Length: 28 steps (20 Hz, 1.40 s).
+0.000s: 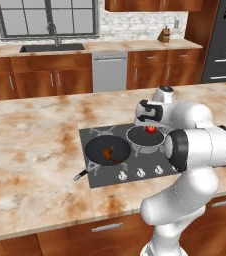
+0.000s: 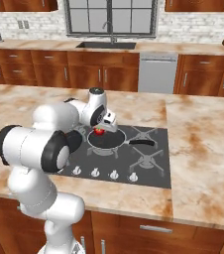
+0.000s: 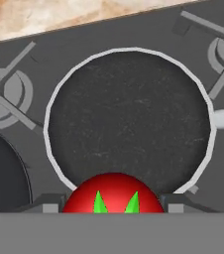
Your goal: Place both pans onto different burners. Then place the tomato and the chicken drumstick on different pans.
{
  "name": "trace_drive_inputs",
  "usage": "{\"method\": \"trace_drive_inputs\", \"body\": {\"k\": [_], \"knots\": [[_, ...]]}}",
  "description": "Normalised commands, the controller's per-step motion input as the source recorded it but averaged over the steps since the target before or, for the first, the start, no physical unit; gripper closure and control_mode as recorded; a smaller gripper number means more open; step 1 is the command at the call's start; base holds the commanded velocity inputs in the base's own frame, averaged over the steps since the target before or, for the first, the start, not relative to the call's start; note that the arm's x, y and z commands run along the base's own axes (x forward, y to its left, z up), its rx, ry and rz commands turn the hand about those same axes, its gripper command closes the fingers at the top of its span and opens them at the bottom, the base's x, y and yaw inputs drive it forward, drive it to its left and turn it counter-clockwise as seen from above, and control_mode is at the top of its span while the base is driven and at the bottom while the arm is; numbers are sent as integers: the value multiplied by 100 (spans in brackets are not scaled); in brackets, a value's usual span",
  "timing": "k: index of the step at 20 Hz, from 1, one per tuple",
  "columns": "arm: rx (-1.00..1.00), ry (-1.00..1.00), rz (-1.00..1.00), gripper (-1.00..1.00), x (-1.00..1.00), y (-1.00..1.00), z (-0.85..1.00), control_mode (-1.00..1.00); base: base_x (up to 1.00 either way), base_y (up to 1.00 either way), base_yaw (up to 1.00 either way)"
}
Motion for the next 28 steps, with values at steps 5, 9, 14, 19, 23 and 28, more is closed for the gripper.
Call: {"method": "trace_drive_inputs", "body": {"k": [5, 9, 14, 19, 23, 28], "knots": [[-2, 0, 0, 100, 44, 0, -56, -100, 0, 0, 0], [0, 0, 0, 100, 37, -1, -52, -100, 0, 0, 0], [0, 0, 0, 100, 20, -4, -42, -100, 0, 0, 0], [0, 3, 0, -100, 8, 0, -5, -100, 0, 0, 0], [0, 0, 0, -100, 8, -1, 13, -100, 0, 0, 0], [0, -8, 0, -100, -1, 0, 53, -100, 0, 0, 0]]}}
